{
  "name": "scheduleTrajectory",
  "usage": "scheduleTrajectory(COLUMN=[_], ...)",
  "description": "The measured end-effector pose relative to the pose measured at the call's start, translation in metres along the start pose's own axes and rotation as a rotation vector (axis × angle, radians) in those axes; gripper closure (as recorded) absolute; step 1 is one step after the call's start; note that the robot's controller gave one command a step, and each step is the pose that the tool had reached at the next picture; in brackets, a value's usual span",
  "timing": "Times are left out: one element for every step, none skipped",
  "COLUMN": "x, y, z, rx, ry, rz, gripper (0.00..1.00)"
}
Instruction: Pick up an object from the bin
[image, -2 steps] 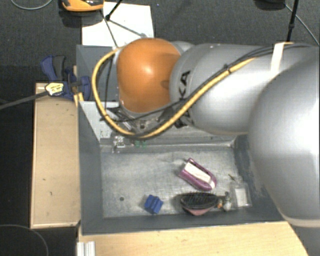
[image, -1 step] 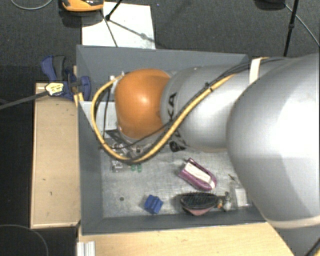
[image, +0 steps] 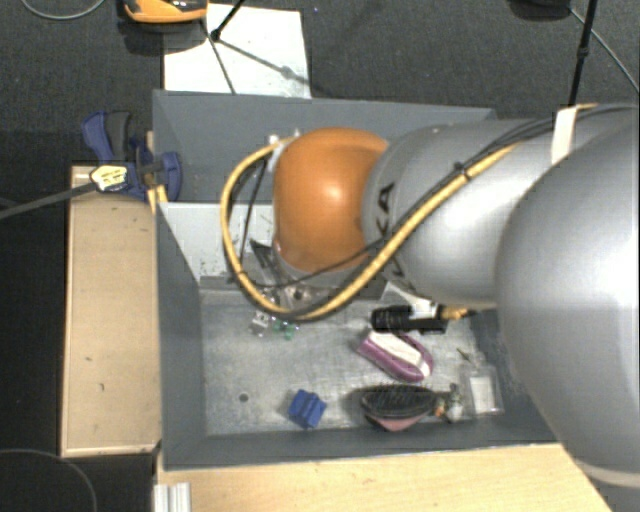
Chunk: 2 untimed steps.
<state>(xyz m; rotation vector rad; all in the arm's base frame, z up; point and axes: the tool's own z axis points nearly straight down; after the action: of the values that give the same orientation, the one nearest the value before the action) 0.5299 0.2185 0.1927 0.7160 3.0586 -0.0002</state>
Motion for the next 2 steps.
scheduleTrajectory(x=[0.001,-0.041], y=[0.001,-0.116], z=[0.001,0.071], rx=[0.001,0.006], ry=[0.002,0.002], rz=[0.0,-0.027], gripper=[0.0,0.0])
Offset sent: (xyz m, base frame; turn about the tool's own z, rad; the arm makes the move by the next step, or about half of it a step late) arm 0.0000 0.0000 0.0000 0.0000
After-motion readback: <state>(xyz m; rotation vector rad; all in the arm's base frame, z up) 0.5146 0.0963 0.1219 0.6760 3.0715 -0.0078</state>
